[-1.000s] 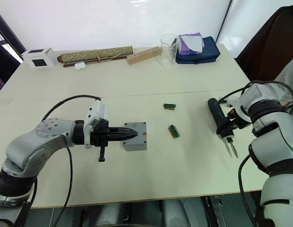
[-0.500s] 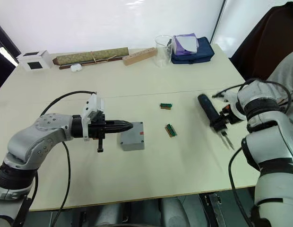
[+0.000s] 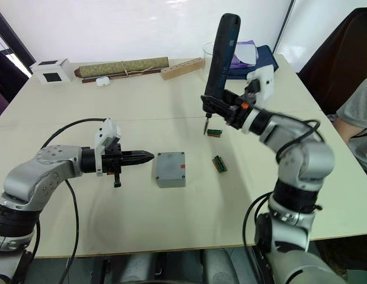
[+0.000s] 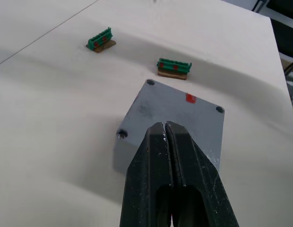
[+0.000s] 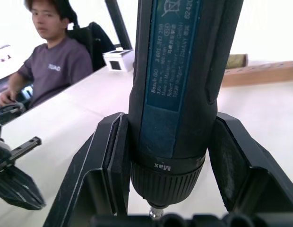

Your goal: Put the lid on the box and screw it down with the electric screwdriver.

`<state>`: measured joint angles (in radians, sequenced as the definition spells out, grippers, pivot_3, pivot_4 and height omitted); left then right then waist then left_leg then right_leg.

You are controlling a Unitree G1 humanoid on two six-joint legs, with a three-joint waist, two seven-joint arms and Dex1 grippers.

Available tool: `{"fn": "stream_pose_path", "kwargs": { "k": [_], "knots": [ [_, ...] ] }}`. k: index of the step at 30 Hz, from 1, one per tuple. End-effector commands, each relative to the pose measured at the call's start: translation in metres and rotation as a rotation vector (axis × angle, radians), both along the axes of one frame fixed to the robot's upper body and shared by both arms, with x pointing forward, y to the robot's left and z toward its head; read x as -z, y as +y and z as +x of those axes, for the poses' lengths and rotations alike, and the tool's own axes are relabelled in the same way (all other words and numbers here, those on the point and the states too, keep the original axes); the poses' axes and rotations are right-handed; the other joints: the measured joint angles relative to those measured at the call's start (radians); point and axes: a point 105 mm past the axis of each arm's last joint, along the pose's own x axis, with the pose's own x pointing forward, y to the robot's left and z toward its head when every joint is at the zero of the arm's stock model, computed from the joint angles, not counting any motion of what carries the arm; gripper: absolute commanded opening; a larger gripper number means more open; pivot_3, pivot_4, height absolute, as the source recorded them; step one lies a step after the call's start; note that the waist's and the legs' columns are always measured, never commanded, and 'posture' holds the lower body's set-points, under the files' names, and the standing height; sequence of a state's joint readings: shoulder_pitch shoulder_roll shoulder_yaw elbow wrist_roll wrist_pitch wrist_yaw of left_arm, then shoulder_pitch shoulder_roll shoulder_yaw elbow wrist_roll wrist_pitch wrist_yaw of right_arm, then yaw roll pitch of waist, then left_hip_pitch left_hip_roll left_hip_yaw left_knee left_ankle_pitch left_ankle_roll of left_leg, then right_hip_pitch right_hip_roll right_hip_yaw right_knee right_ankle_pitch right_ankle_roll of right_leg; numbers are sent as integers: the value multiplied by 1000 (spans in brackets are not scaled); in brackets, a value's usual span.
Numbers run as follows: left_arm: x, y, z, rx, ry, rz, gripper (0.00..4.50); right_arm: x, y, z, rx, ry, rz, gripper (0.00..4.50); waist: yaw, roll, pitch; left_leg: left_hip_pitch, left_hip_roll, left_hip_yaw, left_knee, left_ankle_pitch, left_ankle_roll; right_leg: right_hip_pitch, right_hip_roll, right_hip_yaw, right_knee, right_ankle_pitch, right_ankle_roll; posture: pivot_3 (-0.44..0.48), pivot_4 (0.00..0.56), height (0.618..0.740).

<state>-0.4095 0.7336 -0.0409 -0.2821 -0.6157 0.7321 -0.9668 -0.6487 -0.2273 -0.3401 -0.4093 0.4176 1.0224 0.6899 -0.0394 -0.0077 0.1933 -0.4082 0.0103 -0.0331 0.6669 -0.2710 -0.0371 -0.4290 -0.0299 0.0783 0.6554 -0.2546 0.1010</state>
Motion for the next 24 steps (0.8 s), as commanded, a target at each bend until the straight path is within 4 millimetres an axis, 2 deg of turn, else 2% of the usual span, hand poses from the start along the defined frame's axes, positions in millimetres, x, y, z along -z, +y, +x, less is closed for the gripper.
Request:
{"fn": "stream_pose_path", "kwargs": {
  "k": [1, 3, 6, 14, 18, 22, 24],
  "knots": [
    [-10, -6, -1, 38, -40, 12, 0, -19, 16, -23, -20, -189, -24, 2067, -2, 0, 0, 0, 0, 0, 0, 0, 0, 0, 0, 0, 0, 0, 0, 0, 150, 740],
    [-8, -7, 1, 49, -44, 27, 0, -16, 23, -23, -18, -188, -10, 2067, -5, 0, 0, 0, 0, 0, 0, 0, 0, 0, 1, 0, 0, 0, 0, 0, 150, 740],
    [-1, -24, 4, 85, -53, 41, 0, -10, 38, -32, -67, -182, -4, 2067, -5, 0, 0, 1, 0, 0, 0, 0, 0, 0, 2, 0, 0, 0, 0, 0, 150, 740],
    [5, -37, 5, 110, -48, 37, 0, 2, 54, -41, -118, -160, -34, 2067, -5, 0, 0, 1, 1, -1, -1, 0, 0, 0, 3, 0, 0, 0, 0, 0, 150, 740],
    [9, -37, 9, 96, -50, 43, 0, 5, 58, -41, -114, -159, -37, 2067, -5, 0, 0, 1, 1, 0, -1, 0, 0, 0, 3, 0, 0, 0, 0, 0, 150, 740],
    [27, -32, 14, 80, -70, 147, 0, 17, 59, -36, -90, -149, -48, 2067, -4, -1, 0, 1, 1, -1, -1, 0, 0, 0, 3, 0, 0, 0, 0, 0, 150, 740],
    [37, -30, 10, 105, -77, 197, 0, 24, 62, -36, -86, -195, -113, 2067, -5, -1, -1, 1, 1, 0, -1, 0, 0, 0, 3, 0, 0, 0, 0, 0, 150, 740]
  ]
}}
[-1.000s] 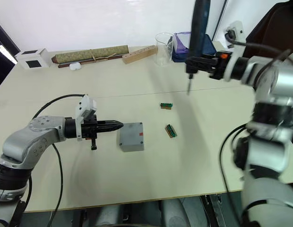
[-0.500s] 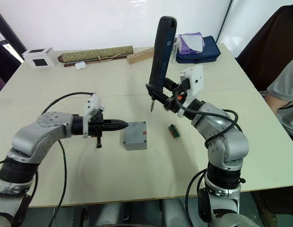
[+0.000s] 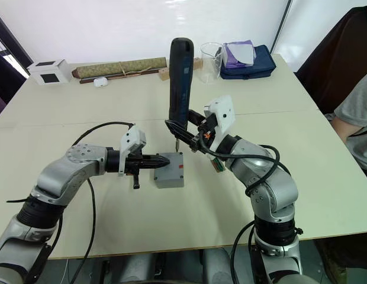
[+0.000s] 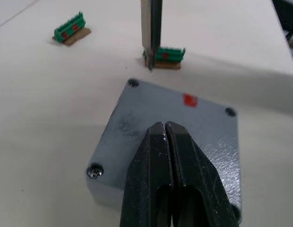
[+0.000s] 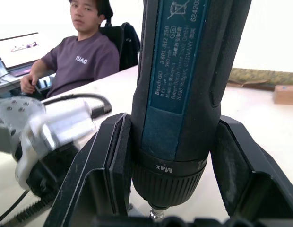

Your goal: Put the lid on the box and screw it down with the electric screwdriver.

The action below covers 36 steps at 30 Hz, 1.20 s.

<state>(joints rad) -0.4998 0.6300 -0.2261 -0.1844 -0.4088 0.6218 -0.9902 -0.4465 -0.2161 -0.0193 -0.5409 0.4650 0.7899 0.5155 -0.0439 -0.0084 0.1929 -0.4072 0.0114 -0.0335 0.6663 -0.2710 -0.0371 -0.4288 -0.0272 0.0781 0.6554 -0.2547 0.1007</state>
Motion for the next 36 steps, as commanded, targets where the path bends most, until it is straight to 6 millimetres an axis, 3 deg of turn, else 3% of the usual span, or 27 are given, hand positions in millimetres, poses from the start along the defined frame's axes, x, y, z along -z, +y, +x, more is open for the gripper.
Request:
{"fn": "stream_pose_path", "kwargs": {
  "k": [1, 19, 21, 26, 31, 36],
  "knots": [
    [15, 5, -4, 24, -10, 81, 0, -4, 7, -5, -9, -126, -50, 2067, 0, 0, 0, 0, 0, 0, 0, 0, 0, 0, 0, 0, 0, 0, 0, 0, 150, 740],
    [16, 5, -4, 4, 9, 43, 0, 18, 4, 3, 18, -125, -111, 2067, 0, -1, -1, 2, 0, 0, 0, 0, 0, 2, 0, 0, 0, 0, 0, 0, 150, 740],
    [17, 5, -4, 4, 11, 41, 0, 23, 4, 3, 12, -83, -106, 2067, 0, -2, -2, 2, 0, 0, 0, 0, 0, 2, 0, 0, 0, 0, 0, 0, 150, 740],
    [22, 5, -6, 8, 25, 51, 0, 60, -3, 7, 36, 58, -183, 2067, 0, -3, -7, 4, 0, 0, 0, 0, 0, 4, 0, 0, 0, 0, 0, 0, 150, 740],
    [25, 7, -7, 0, 33, 52, 0, 66, -4, 9, 67, 104, -163, 2067, -1, -5, -10, 22, 1, 0, -3, 0, 1, 23, 1, 0, -6, -4, -3, 0, 150, 740],
    [26, 6, -9, 5, 41, 51, 0, 70, -2, 7, 64, 118, -176, 2067, 0, -7, -11, 29, 1, 0, -4, 0, 1, 30, 1, 0, -7, -5, -4, 0, 150, 740]
  ]
}}
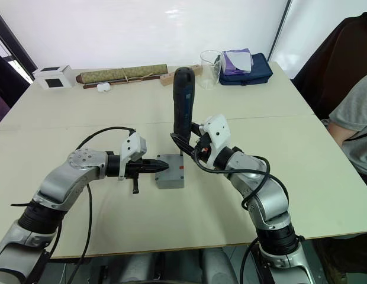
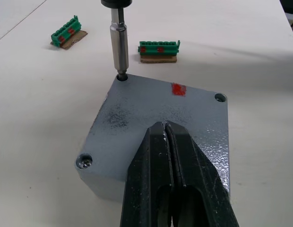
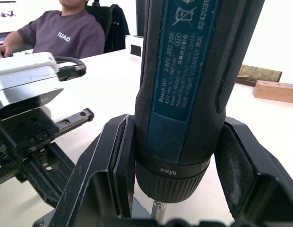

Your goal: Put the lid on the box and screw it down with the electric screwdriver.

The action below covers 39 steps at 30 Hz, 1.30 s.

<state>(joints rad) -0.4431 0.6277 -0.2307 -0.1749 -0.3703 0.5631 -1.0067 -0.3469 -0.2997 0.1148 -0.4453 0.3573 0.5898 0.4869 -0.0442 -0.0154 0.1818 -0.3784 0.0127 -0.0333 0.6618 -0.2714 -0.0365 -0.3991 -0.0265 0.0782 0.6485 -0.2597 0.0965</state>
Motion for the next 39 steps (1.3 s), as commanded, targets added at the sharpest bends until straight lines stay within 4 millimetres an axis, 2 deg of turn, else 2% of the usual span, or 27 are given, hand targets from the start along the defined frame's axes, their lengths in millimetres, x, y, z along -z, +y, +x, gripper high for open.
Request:
{"fn": "stream_pose_path", "kwargs": {
  "k": [1, 5, 14, 24, 34, 39],
  "knots": [
    [11, 2, -5, 1, 43, 34, 0, 32, 2, -1, -3, 128, -51, 2067, 0, 0, 0, 2, 0, 0, -1, 0, 0, 2, 0, 0, 0, 0, 0, 0, 150, 740],
    [15, 4, -7, 3, 53, 46, 0, 41, 0, 6, 49, 197, -38, 2067, 0, -1, -4, 4, 0, 0, -2, 0, 0, 3, 0, 0, -1, -1, 0, 0, 150, 740],
    [34, 6, -7, -2, 55, 112, 0, 49, -2, 15, 74, 198, -115, 2067, 0, -4, -20, 6, 1, 0, -5, 0, 0, 3, 0, 0, -2, -4, -4, 0, 150, 740],
    [29, 10, -4, -10, 62, 97, 0, 54, -4, 13, 60, 205, -138, 2067, 0, -6, -29, 8, 1, 0, -11, 0, 0, 4, -1, 0, -4, -5, -5, 0, 150, 740],
    [22, 3, -6, 4, 69, 78, 0, 54, -6, 11, 66, 193, -143, 2067, 0, -6, -29, 8, 2, 0, -13, 0, 0, 4, -1, 0, -6, -7, -3, 0, 150, 740],
    [23, 2, -6, -1, 84, 68, 0, 42, -7, 15, 66, 172, -122, 2067, 0, -6, -28, 8, 4, 0, -14, 0, 0, 4, -1, 0, -9, -7, -2, 0, 150, 740]
  ]
}}
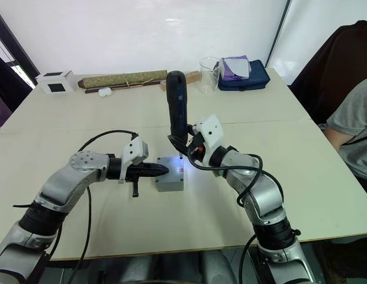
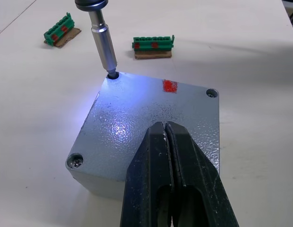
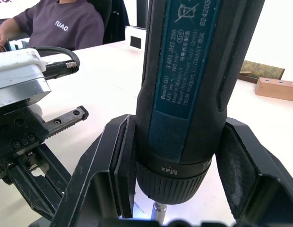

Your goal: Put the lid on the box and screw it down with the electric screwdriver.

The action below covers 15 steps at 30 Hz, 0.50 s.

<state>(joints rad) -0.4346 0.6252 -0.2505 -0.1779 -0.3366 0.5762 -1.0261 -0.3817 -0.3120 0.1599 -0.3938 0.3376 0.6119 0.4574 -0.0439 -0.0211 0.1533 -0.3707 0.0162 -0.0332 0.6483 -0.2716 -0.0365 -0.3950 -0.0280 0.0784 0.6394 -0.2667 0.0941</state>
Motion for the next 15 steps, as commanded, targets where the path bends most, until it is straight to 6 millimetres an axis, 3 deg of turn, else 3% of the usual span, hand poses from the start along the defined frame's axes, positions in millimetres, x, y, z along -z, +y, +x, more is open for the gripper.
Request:
{"fn": "stream_pose_path", "kwargs": {
  "k": [1, 4, 8, 15],
  "knots": [
    [14, 2, -3, -16, 62, 31, 0, 24, -12, 7, 46, 111, -66, 2067, 0, 0, 0, 0, 0, 0, 0, 0, 0, 0, 0, 0, 0, 0, 0, 0, 150, 740],
    [14, 3, -4, -16, 64, 27, 0, -10, -9, 6, 4, 22, -47, 2067, 0, 1, 1, -1, 0, 0, 0, 0, 0, 0, -1, 0, -2, 0, 0, 0, 150, 740],
    [8, 0, 0, -45, 54, -54, 0, -71, -10, -4, -85, -109, -12, 2067, 4, 6, 11, -5, 0, -1, -1, 0, 0, -3, -2, 0, -4, 3, -4, 0, 150, 740],
    [-10, 3, 6, -76, 37, -173, 0, -155, -33, 0, -63, -141, 196, 2067, 2, 8, 15, -24, -2, -1, -2, 0, 0, -21, -1, -1, -4, 7, 3, 0, 150, 740]
  ]
}}
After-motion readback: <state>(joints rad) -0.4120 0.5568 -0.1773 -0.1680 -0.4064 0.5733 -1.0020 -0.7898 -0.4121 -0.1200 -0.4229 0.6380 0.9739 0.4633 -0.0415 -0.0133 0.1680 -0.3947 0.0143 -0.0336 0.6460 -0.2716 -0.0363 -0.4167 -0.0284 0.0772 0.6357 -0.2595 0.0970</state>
